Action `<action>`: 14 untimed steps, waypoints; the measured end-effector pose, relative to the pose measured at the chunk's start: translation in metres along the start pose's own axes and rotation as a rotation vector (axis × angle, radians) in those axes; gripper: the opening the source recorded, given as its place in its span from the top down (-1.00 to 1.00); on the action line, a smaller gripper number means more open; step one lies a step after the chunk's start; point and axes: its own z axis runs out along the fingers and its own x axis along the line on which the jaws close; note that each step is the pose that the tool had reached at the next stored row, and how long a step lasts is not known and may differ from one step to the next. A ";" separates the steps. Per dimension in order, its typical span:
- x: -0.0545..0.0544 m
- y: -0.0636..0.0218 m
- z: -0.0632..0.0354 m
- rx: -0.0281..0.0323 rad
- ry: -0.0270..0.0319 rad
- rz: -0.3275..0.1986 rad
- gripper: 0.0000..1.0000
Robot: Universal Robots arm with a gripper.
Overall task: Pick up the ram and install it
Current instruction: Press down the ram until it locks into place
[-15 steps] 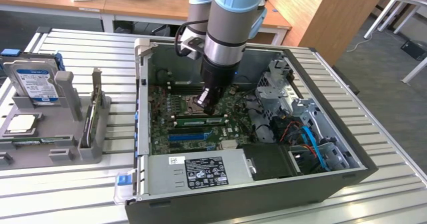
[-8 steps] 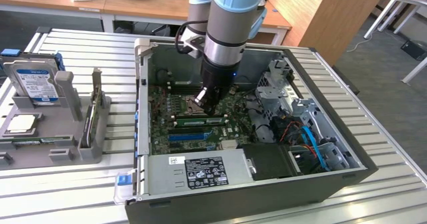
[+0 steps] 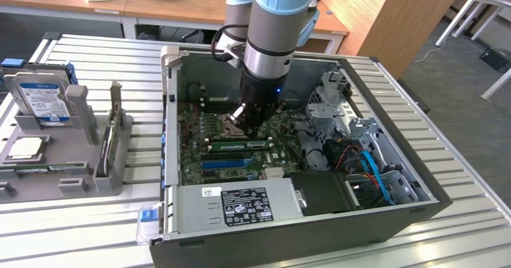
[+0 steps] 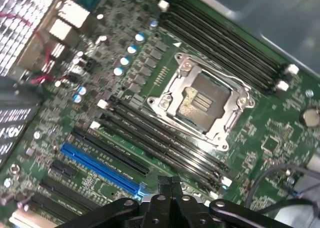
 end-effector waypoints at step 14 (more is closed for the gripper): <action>0.000 0.0000 0.0009 0.0115 0.0015 0.209 0.79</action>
